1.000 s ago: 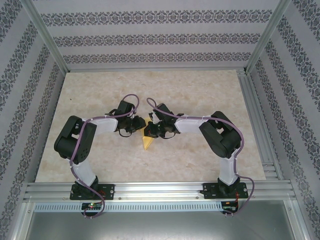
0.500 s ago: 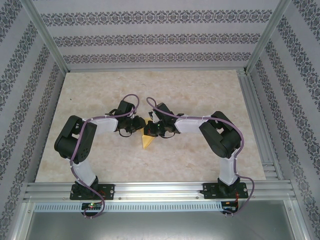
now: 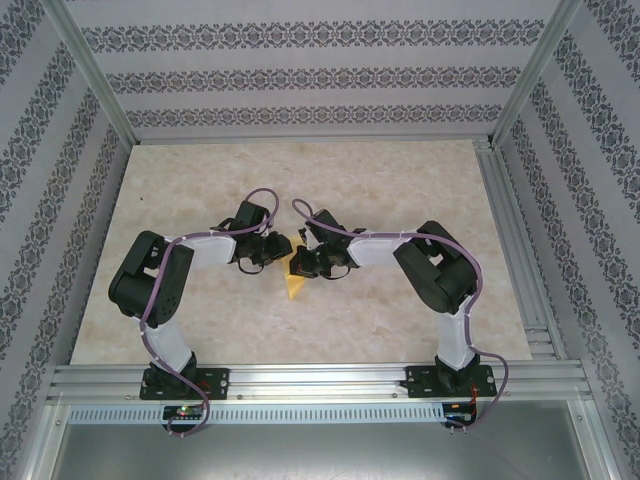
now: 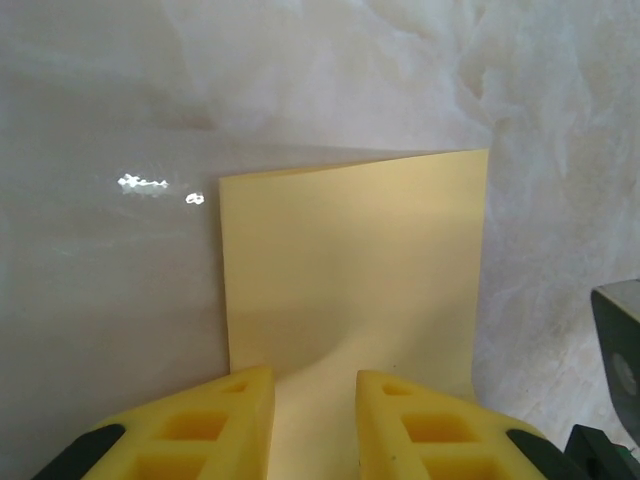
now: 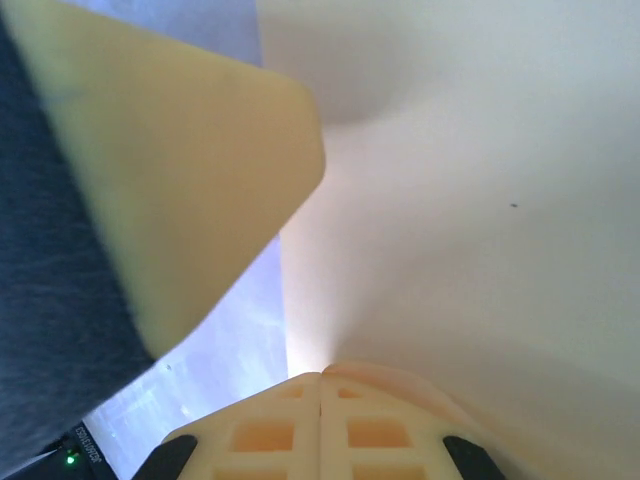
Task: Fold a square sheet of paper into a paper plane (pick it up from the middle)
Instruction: Third fold the triangle at the center of the table.
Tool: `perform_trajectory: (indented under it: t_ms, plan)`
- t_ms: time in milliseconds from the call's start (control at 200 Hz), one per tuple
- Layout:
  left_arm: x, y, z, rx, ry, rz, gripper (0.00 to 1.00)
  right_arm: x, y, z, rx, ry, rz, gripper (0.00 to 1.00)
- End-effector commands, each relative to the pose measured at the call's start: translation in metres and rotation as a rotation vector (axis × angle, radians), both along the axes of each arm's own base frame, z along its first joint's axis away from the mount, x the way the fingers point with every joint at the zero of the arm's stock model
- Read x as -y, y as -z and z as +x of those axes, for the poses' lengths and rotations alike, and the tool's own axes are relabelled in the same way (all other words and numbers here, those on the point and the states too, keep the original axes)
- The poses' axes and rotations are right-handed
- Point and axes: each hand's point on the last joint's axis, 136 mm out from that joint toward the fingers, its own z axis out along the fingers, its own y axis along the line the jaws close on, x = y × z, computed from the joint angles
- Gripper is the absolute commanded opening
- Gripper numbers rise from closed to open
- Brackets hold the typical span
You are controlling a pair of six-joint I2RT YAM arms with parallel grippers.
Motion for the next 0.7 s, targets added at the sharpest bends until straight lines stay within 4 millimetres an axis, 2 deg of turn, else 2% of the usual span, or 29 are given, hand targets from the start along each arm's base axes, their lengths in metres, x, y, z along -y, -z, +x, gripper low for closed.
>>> perform_trajectory:
  t_ms: [0, 220, 694]
  plan:
    - [0.0068, 0.0004, 0.0, -0.01, 0.022, -0.012, 0.29, -0.0055, 0.0014, -0.0024, 0.017, -0.033, -0.003, 0.0]
    - [0.0072, 0.0007, 0.0003, -0.011, 0.022, -0.012, 0.29, -0.0106, -0.0043, 0.0003, 0.03, -0.036, 0.022, 0.0]
    - [0.0073, 0.0009, 0.0, -0.012, 0.025, -0.013, 0.29, -0.0127, -0.0016, 0.0032, 0.027, -0.03, 0.034, 0.01]
